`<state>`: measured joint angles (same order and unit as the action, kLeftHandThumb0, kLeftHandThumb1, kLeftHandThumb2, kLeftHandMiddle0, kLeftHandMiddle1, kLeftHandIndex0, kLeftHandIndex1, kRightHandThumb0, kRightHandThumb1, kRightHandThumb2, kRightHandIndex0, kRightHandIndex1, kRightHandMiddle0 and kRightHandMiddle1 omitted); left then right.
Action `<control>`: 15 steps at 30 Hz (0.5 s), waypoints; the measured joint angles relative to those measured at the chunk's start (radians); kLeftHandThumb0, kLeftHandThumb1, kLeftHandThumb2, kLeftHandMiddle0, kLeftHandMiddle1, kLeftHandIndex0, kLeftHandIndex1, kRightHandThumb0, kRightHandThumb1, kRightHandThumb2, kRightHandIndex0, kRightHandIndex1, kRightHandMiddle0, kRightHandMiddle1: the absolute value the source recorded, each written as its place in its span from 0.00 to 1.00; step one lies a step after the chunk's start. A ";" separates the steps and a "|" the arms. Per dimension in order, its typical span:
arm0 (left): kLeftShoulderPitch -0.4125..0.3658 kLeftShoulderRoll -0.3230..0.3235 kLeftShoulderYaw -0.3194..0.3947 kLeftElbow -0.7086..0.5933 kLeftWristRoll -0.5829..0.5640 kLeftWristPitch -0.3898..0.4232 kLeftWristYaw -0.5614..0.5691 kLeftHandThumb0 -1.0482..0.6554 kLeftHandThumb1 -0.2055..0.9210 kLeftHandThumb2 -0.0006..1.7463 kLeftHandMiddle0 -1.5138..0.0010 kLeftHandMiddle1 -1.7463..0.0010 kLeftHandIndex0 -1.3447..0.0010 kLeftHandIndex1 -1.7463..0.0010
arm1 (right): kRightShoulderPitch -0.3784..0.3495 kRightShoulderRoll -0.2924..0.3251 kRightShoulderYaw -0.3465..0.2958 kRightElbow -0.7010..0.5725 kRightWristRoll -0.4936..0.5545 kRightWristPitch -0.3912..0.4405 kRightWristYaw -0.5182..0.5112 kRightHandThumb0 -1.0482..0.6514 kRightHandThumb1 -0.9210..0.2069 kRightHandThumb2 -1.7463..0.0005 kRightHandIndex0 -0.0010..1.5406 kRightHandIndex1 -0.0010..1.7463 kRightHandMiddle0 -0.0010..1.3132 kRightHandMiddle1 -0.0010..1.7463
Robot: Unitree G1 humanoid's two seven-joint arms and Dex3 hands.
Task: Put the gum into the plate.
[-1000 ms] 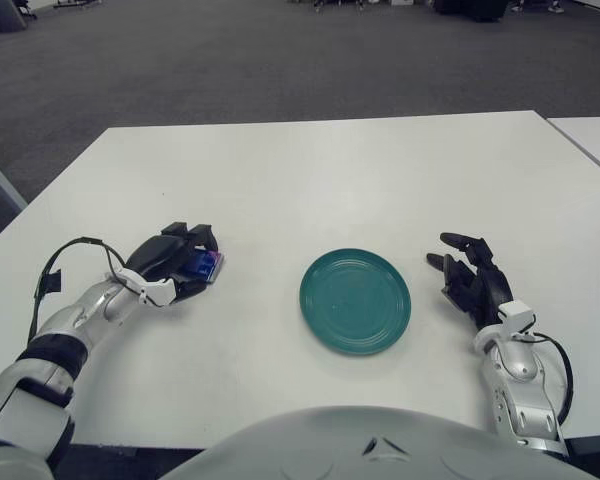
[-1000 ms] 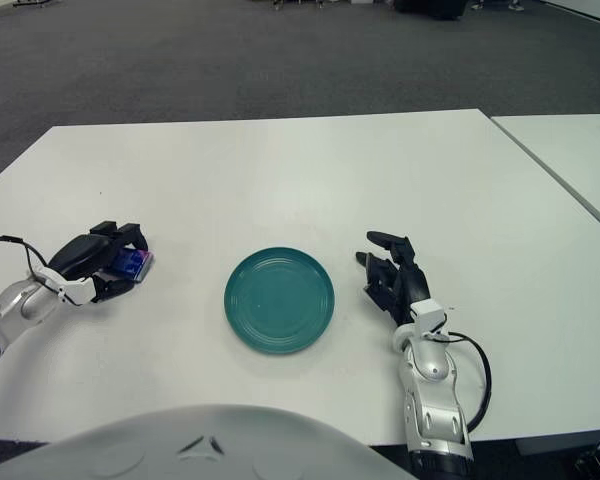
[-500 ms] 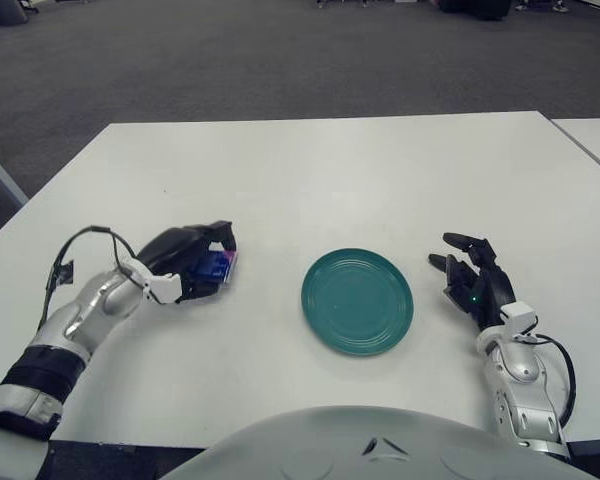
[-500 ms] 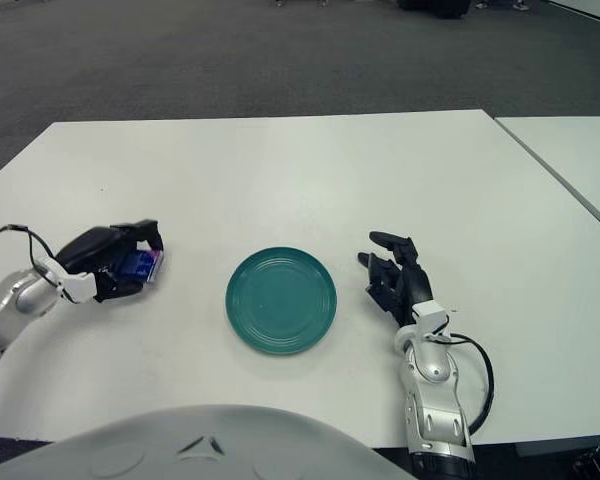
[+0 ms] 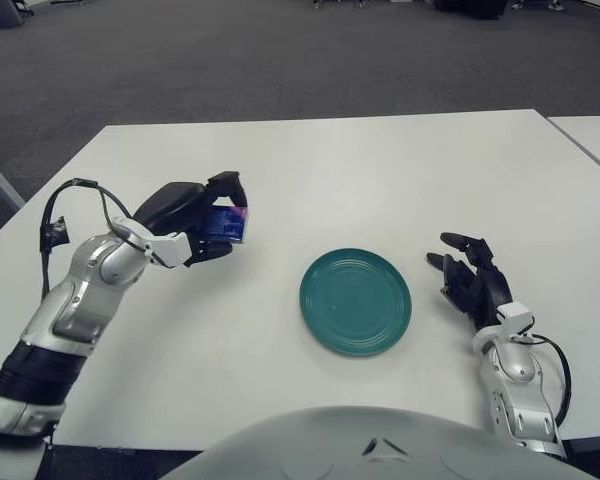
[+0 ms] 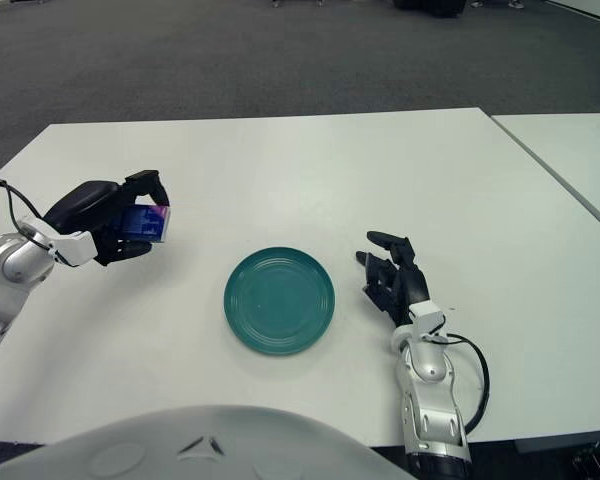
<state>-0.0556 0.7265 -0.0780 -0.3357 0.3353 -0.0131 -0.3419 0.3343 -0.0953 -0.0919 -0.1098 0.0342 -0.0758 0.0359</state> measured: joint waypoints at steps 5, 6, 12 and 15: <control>-0.023 -0.047 -0.035 -0.057 0.015 0.031 -0.051 0.35 0.48 0.74 0.22 0.00 0.56 0.00 | 0.001 0.011 0.008 0.002 -0.013 -0.004 -0.015 0.26 0.00 0.54 0.30 0.31 0.04 0.61; -0.023 -0.049 -0.036 -0.057 0.016 0.029 -0.053 0.35 0.48 0.74 0.22 0.00 0.56 0.00 | 0.001 0.011 0.009 0.002 -0.013 -0.004 -0.016 0.26 0.00 0.54 0.30 0.31 0.04 0.61; -0.037 -0.101 -0.091 -0.055 0.018 -0.044 -0.055 0.35 0.49 0.73 0.22 0.00 0.57 0.00 | 0.001 0.014 0.010 0.006 -0.016 -0.012 -0.027 0.26 0.00 0.55 0.31 0.31 0.04 0.61; -0.051 -0.160 -0.153 -0.029 0.030 -0.083 -0.053 0.35 0.49 0.73 0.22 0.00 0.57 0.00 | 0.000 0.021 0.015 0.011 -0.017 -0.012 -0.028 0.27 0.00 0.56 0.32 0.32 0.03 0.61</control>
<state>-0.1064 0.5666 -0.2311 -0.3648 0.3653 -0.0960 -0.3946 0.3348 -0.0745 -0.0773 -0.0985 0.0175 -0.0874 0.0075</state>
